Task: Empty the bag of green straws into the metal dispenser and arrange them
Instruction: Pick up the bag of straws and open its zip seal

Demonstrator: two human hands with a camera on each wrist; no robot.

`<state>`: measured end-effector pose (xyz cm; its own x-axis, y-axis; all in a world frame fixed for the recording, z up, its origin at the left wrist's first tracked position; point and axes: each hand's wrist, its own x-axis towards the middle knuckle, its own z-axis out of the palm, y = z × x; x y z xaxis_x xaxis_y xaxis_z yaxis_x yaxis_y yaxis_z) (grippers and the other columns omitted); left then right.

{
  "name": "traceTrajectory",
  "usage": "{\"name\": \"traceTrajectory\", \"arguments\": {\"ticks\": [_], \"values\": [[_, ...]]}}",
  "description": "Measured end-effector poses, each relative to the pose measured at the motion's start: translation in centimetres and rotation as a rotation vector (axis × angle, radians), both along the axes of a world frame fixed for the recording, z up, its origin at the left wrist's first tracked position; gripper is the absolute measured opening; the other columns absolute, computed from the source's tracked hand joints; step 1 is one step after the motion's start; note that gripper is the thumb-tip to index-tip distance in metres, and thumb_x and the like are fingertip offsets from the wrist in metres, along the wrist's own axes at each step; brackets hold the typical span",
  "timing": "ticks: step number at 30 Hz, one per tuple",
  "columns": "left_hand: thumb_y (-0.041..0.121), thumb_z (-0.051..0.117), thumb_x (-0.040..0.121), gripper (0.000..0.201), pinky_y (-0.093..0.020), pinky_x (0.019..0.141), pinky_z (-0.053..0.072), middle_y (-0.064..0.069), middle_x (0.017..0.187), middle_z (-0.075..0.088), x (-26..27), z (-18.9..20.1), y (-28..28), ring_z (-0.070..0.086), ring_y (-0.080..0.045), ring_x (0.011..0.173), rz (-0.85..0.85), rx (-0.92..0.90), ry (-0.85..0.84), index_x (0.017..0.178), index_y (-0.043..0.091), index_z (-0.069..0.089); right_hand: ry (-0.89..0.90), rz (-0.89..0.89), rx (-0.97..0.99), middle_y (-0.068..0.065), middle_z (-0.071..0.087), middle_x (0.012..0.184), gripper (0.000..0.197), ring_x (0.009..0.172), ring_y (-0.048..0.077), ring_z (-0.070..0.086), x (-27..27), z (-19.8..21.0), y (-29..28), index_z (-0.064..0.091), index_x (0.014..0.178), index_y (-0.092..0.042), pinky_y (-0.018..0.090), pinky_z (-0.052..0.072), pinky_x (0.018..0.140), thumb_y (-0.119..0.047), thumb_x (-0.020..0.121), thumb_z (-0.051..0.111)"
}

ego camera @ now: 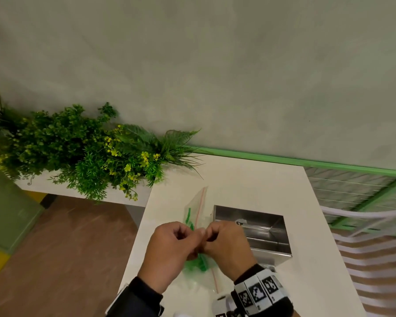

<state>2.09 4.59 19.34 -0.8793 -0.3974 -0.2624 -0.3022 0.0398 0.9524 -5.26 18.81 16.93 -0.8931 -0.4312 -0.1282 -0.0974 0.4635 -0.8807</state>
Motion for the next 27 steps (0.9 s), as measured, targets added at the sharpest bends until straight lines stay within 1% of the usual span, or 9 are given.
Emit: {"name": "traceTrajectory", "arguments": {"ticks": [3,5,7,10,13,17,21,25,27], "values": [[0.001,0.073,0.086,0.025,-0.040,0.062,0.064,-0.020,0.060,0.069,0.1,0.1,0.8,0.067,-0.026,0.057,0.007,0.050,-0.046,0.061,0.002,0.072,-0.068,0.004,-0.016,0.012,0.073,0.062,0.019,0.053,0.007,0.055,0.2,0.1,1.0,0.076,0.064,-0.003,0.024,0.051,0.055,-0.008,0.064,0.094],[-0.001,0.072,0.084,0.023,-0.032,0.062,0.062,-0.020,0.062,0.070,0.2,0.1,1.0,0.069,-0.023,0.060,0.018,0.088,-0.073,0.061,0.001,0.073,-0.113,0.038,-0.042,0.017,0.074,0.067,0.015,0.055,0.011,0.057,0.1,0.3,1.7,0.078,0.066,-0.006,0.025,0.051,0.056,-0.009,0.068,0.093],[0.010,0.083,0.077,0.016,-0.034,0.064,0.064,-0.023,0.069,0.074,0.1,0.2,1.3,0.072,-0.023,0.062,0.030,0.111,-0.099,0.069,0.000,0.074,-0.088,0.120,-0.037,0.010,0.076,0.065,0.012,0.055,0.013,0.061,-0.1,0.4,2.4,0.080,0.067,-0.011,0.028,0.055,0.058,-0.006,0.077,0.083],[0.019,0.086,0.062,0.029,-0.041,0.070,0.066,-0.024,0.076,0.076,0.2,0.3,1.6,0.075,-0.027,0.067,0.059,0.136,-0.127,0.080,0.000,0.073,-0.106,0.171,-0.023,0.004,0.081,0.078,0.014,0.072,0.026,0.075,-0.1,0.9,3.1,0.086,0.085,-0.020,0.041,0.064,0.073,-0.008,0.083,0.078],[0.008,0.084,0.071,0.011,-0.047,0.074,0.067,-0.018,0.075,0.077,0.3,0.5,1.7,0.078,-0.033,0.072,0.073,0.081,-0.107,0.078,0.004,0.076,-0.195,0.184,-0.079,0.006,0.083,0.085,0.015,0.085,0.034,0.077,-0.2,1.8,3.5,0.086,0.094,-0.022,0.048,0.064,0.085,-0.012,0.086,0.079],[0.013,0.086,0.080,0.021,-0.045,0.071,0.066,-0.013,0.064,0.074,0.5,0.9,2.0,0.072,-0.024,0.060,0.096,0.100,-0.073,0.079,-0.003,0.072,-0.220,0.251,-0.111,0.021,0.075,0.080,0.015,0.071,0.024,0.069,0.1,2.5,3.6,0.081,0.082,-0.007,0.060,0.061,0.082,-0.016,0.090,0.071],[0.000,0.073,0.085,0.016,-0.052,0.077,0.066,-0.018,0.069,0.075,0.7,1.0,1.6,0.070,-0.024,0.064,0.105,0.111,-0.073,0.072,0.006,0.078,-0.262,0.222,-0.153,0.013,0.080,0.086,0.008,0.071,0.016,0.070,0.3,3.0,3.2,0.084,0.092,-0.017,0.042,0.063,0.081,-0.016,0.086,0.079],[-0.005,0.069,0.088,0.019,-0.045,0.072,0.067,-0.020,0.073,0.077,0.8,1.2,1.5,0.076,-0.029,0.070,0.088,0.182,-0.077,0.075,0.002,0.080,-0.210,0.111,-0.141,0.009,0.079,0.083,0.018,0.069,0.025,0.073,0.3,2.4,2.7,0.080,0.086,-0.014,0.040,0.064,0.077,-0.023,0.074,0.090],[-0.004,0.068,0.092,0.016,-0.038,0.066,0.065,-0.018,0.071,0.075,0.8,1.2,1.3,0.074,-0.025,0.066,0.094,0.289,-0.076,0.081,-0.004,0.079,-0.222,0.077,-0.144,0.002,0.076,0.073,0.018,0.063,0.015,0.069,0.3,2.2,2.4,0.079,0.085,-0.013,0.038,0.064,0.072,-0.020,0.073,0.091]]}}
